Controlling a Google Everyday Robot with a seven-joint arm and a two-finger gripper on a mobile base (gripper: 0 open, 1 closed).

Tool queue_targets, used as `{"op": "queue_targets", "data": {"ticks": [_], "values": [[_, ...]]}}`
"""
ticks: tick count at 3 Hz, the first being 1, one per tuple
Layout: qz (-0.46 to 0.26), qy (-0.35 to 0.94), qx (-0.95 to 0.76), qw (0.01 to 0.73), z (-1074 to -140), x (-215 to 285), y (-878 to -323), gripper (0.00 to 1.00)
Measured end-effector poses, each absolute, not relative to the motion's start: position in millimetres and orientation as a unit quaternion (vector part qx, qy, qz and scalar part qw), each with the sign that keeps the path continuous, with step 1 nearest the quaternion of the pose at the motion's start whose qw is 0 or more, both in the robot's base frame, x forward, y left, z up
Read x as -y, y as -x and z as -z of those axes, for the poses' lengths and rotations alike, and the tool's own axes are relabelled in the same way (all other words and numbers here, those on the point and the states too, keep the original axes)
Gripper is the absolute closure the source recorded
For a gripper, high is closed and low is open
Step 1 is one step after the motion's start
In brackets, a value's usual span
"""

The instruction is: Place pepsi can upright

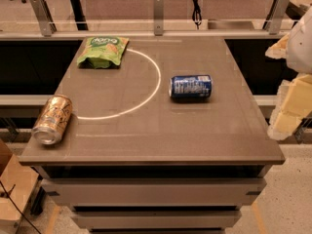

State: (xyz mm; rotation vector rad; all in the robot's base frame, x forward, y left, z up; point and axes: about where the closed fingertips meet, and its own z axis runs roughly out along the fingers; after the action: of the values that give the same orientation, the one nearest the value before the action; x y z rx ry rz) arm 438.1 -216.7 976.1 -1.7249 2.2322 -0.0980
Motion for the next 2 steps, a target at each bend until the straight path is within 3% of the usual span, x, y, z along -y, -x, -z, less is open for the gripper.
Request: {"op": "queue_targets", "data": {"ticks": [2], "values": [[0.035,0.61,-0.775,0.164,-977.6,213.2,-438.7,0.0]]}}
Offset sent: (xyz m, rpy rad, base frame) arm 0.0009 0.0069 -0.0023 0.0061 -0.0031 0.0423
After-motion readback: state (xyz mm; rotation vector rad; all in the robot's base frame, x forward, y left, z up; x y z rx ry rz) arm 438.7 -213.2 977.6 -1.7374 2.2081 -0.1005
